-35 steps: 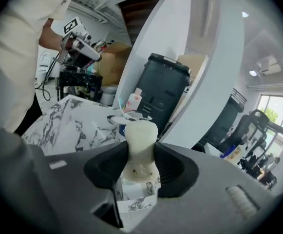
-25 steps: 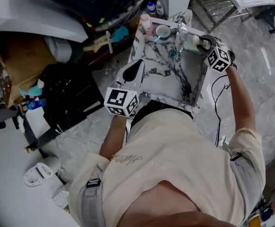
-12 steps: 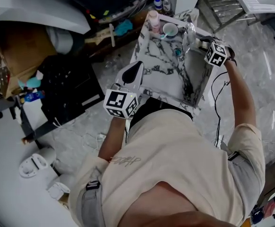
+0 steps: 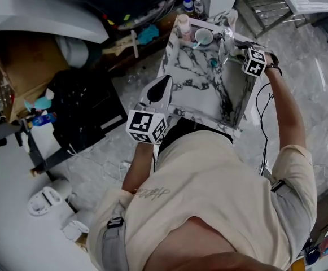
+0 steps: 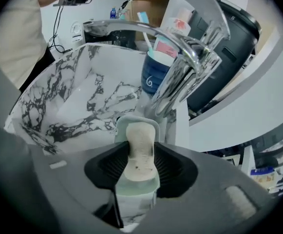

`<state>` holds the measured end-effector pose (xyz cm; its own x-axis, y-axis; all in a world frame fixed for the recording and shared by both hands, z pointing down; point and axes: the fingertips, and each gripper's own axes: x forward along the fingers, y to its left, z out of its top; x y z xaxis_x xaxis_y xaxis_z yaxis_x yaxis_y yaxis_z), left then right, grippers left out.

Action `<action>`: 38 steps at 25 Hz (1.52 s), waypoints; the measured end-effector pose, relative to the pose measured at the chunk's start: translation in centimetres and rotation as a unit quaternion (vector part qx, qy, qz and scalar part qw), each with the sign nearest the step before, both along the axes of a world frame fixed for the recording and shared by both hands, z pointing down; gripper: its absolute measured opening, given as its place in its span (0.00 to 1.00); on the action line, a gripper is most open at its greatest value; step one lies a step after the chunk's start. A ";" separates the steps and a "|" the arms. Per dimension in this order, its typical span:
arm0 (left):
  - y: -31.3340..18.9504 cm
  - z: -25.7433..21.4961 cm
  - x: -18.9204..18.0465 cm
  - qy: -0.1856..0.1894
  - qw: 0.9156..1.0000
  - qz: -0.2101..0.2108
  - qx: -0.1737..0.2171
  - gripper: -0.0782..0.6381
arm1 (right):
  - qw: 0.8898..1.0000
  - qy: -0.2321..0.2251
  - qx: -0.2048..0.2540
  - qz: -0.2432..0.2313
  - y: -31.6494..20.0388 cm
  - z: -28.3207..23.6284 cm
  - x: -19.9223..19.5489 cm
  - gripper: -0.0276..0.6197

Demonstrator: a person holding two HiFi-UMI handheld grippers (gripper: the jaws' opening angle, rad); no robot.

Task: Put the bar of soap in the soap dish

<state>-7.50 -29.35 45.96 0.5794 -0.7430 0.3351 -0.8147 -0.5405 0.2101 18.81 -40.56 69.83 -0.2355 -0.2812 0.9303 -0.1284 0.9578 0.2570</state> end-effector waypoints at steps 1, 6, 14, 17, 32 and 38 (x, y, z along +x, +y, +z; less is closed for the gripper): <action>0.0 0.0 0.1 0.001 1.000 0.002 0.000 0.13 | 1.000 -0.012 0.007 0.013 -0.2 -0.3 -0.1 0.31; -0.5 -0.6 0.8 0.007 1.000 0.020 0.007 0.13 | 0.995 -0.058 0.036 0.074 0.0 -2.4 0.3 0.36; -1.1 -1.4 2.9 0.018 0.997 0.071 0.021 0.13 | 0.956 -0.181 0.082 0.215 3.0 -8.3 1.9 0.36; -0.9 -1.7 4.0 0.021 0.995 0.096 0.027 0.13 | 0.943 -0.206 0.102 0.239 5.0 -10.7 2.3 0.35; 2.3 -2.4 6.1 0.052 0.987 0.144 0.052 0.13 | 0.821 -0.356 0.212 0.393 16.9 -20.1 2.3 0.05; 3.3 -3.0 6.2 0.050 0.984 0.158 0.061 0.13 | 0.744 -0.445 0.245 0.434 20.8 -24.6 1.2 0.05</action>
<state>-1.31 -26.00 42.95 0.8137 -0.5514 0.1840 -0.5801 -0.7901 0.1981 19.98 -19.80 45.25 -0.2275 -0.9410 0.2506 -0.9725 0.2330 -0.0079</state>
